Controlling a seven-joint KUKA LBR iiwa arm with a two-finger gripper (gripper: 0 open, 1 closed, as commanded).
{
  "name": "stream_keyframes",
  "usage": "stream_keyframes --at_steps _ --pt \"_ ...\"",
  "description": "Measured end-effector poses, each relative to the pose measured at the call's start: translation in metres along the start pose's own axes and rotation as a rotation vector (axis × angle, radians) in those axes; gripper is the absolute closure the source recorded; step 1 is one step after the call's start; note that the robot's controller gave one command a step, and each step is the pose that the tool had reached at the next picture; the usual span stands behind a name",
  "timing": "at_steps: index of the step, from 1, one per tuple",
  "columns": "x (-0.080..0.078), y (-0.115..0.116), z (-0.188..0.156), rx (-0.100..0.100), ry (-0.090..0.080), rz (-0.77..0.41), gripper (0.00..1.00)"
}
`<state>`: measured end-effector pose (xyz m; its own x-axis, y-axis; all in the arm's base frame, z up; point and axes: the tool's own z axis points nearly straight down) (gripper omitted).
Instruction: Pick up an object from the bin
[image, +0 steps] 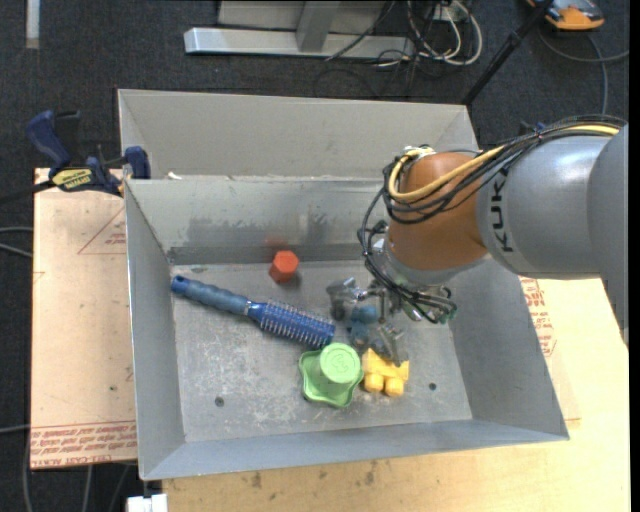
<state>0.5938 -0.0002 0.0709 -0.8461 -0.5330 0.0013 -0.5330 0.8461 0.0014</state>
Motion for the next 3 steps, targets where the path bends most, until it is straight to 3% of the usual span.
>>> stream_keyframes --at_steps 1,2,3 --pt "-0.001 0.000 0.000 0.003 -0.006 -0.001 1.00" --pt "-0.004 0.003 -0.068 0.005 -0.010 0.002 1.00" --pt "0.008 -0.011 -0.155 0.008 -0.012 0.002 1.00"
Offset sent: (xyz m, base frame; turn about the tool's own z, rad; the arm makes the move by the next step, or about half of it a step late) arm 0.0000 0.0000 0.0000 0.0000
